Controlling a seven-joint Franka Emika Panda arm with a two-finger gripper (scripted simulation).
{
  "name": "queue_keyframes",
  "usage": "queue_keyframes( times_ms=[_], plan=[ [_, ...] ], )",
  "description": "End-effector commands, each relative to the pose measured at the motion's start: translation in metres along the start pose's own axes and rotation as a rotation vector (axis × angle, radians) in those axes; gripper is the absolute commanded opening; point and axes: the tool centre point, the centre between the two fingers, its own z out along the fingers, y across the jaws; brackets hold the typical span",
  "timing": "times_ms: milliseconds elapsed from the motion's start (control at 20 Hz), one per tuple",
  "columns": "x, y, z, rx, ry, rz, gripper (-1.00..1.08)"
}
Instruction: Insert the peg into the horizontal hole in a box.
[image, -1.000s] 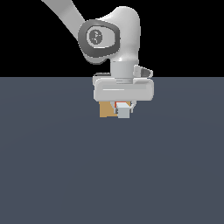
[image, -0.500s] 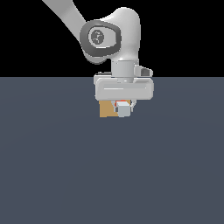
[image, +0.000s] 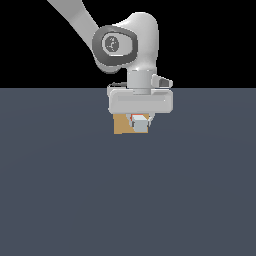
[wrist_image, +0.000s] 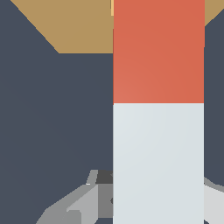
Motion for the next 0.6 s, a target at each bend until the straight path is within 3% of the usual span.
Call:
queue_keyframes(
  times_ms=[0, 300, 550],
  plan=[
    [0.016, 0.0, -0.002, -0.003, 0.001, -0.002, -1.0],
    [0.06, 0.0, -0.002, -0.004, 0.001, -0.003, -1.0],
    [0.072, 0.001, -0.003, -0.005, 0.001, -0.003, -1.0]
  ],
)
